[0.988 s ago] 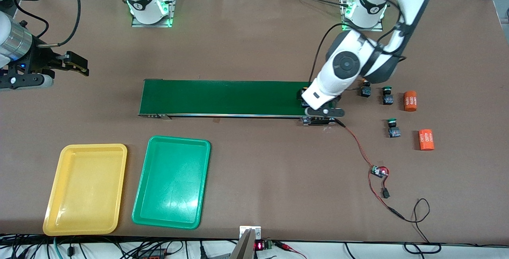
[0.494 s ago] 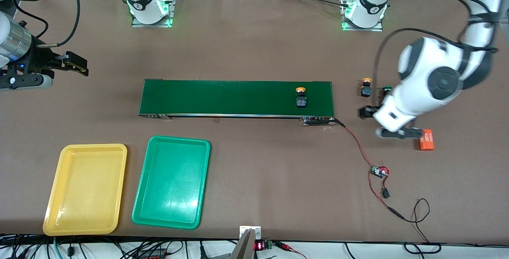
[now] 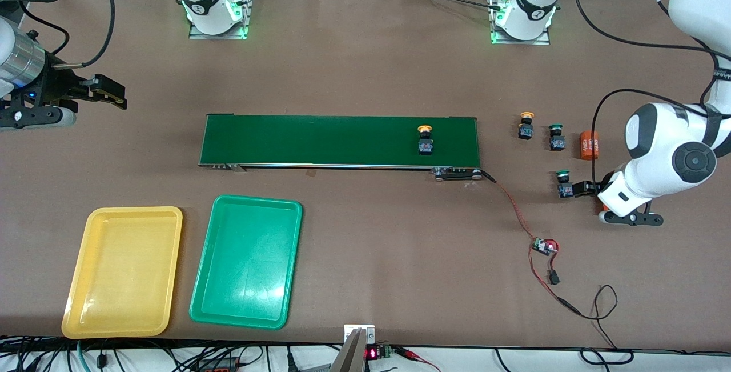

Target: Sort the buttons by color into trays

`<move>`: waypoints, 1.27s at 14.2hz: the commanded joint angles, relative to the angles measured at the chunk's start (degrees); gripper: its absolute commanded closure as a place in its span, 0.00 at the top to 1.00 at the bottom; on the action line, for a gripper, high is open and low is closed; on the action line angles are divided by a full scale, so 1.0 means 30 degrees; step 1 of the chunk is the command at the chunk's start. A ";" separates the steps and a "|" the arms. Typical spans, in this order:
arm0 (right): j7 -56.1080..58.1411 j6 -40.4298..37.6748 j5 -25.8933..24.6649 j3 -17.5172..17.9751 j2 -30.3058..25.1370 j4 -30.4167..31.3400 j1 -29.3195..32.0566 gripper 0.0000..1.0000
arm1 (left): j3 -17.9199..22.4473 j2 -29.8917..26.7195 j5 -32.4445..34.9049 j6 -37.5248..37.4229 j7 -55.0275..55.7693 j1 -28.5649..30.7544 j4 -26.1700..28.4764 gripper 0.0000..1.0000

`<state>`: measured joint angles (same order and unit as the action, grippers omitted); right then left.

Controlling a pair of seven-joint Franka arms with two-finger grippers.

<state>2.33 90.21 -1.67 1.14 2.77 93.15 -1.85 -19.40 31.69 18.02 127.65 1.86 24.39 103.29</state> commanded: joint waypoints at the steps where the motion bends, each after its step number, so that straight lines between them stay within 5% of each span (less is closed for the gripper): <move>1: 0.0016 -0.0130 -0.0146 0.0001 -0.0044 0.0033 0.0032 1.00 | -0.0448 0.0101 0.0350 0.0282 -0.0211 0.0309 0.0346 0.97; 8: 0.0250 -0.0189 -0.0146 0.0001 -0.0044 0.0062 0.0178 1.00 | -0.0507 0.0802 0.0232 0.3616 0.0053 0.0659 0.2950 0.91; 14: 0.0309 -0.0159 -0.0204 0.0001 0.0102 0.0062 0.0178 1.00 | -0.0565 0.0689 0.0232 0.3828 -0.0006 0.0895 0.3219 0.28; 18: 0.0514 -0.0188 -0.0234 0.0030 0.0161 0.0033 0.0033 1.00 | -0.3308 -0.1271 0.0174 -0.0257 0.1365 0.1100 0.2198 0.23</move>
<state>2.71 90.09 -1.68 1.07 3.51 93.18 -1.59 -24.21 32.76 18.02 135.33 2.81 26.90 111.44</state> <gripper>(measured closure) 0.000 0.586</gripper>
